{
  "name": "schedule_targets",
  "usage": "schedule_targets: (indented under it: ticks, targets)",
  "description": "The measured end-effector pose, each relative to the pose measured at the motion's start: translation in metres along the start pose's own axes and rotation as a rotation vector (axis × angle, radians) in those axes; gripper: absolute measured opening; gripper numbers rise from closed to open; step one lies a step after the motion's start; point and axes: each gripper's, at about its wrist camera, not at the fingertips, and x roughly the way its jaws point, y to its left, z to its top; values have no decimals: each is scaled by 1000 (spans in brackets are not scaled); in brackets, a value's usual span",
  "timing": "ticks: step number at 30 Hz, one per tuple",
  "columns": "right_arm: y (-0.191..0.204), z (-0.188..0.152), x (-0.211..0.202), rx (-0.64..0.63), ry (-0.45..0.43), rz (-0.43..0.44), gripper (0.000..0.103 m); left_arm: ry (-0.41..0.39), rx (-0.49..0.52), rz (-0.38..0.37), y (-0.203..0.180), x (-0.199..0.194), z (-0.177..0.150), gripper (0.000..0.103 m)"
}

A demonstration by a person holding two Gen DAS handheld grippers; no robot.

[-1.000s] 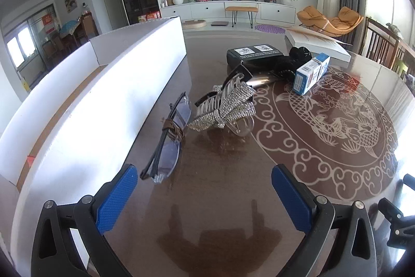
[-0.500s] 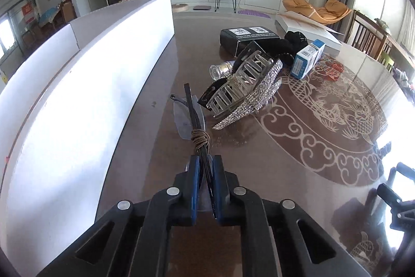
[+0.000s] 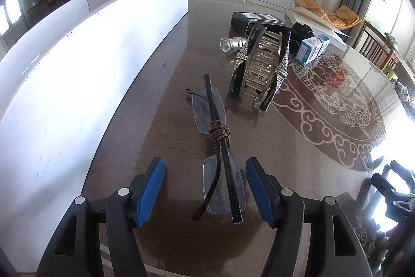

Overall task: Organize objects
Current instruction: 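Lower the left tool onto the eyeglasses and close it on them, then grasp the sparkly bow clip with the right tool while the left tool holds the glasses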

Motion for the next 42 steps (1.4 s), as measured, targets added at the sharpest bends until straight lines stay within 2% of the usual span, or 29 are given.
schedule_targets:
  ticks: [3, 5, 8, 9, 10, 12, 16, 18, 20, 24, 25, 26, 27, 28, 31, 33, 34, 36, 37, 39, 41, 42]
  targets:
    - [0, 0, 0, 0, 0, 0, 103, -15, -9, 25, 1, 2, 0, 65]
    - [0, 0, 0, 0, 0, 0, 103, -14, 16, 68, -4, 4, -1, 66]
    - [3, 3, 2, 25, 8, -12, 103, -16, 10, 119, -2, 6, -3, 83]
    - [7, 7, 3, 35, 23, -4, 103, -7, -14, 112, 4, 7, -3, 89]
    - [14, 13, 3, 46, 33, 40, 103, -2, -42, 105, 10, 8, -2, 91]
    - [36, 31, 3, 57, 30, 151, 103, 5, -77, 129, 17, 11, -2, 99]
    - [102, 85, 6, 23, -37, 306, 103, 4, -80, 136, 17, 11, -3, 99]
    - [137, 115, 21, 5, -45, 324, 103, 4, -80, 136, 17, 11, -2, 99]
    - [166, 140, 42, -2, -8, 324, 103, 4, -80, 136, 17, 11, -2, 99]
    - [195, 156, 73, 14, 88, 308, 102, 5, -80, 136, 17, 11, -3, 99]
    - [193, 154, 74, 23, 90, 300, 99, 5, -80, 136, 17, 11, -3, 99]
    - [189, 151, 73, 28, 86, 302, 86, 5, -80, 135, 17, 12, -2, 99]
    - [183, 147, 71, 27, 83, 319, 78, 6, -81, 134, 16, 13, -1, 99]
    - [176, 142, 68, 19, 75, 323, 78, 5, -81, 128, 16, 13, -1, 99]
    - [157, 125, 54, -35, 22, 304, 75, -14, -66, 57, 12, 10, -1, 93]
    - [146, 119, 49, -63, 7, 302, 74, -21, -28, 49, 3, 9, -2, 76]
    - [141, 118, 47, -70, 4, 307, 74, -25, -7, 49, -1, 9, -2, 72]
    - [135, 116, 44, -79, 5, 307, 75, -40, 34, 51, -10, 9, 0, 37]
    - [135, 117, 45, -82, 11, 303, 76, -46, 48, 46, -13, 9, 1, 27]
    - [138, 120, 48, -79, 20, 304, 81, -49, 53, 26, -14, 8, 1, 27]
    - [144, 123, 52, -77, 26, 322, 81, -49, 29, -29, -11, 7, 5, 27]
    - [147, 124, 55, -81, 38, 326, 75, -54, 10, -60, -7, 4, 5, 27]
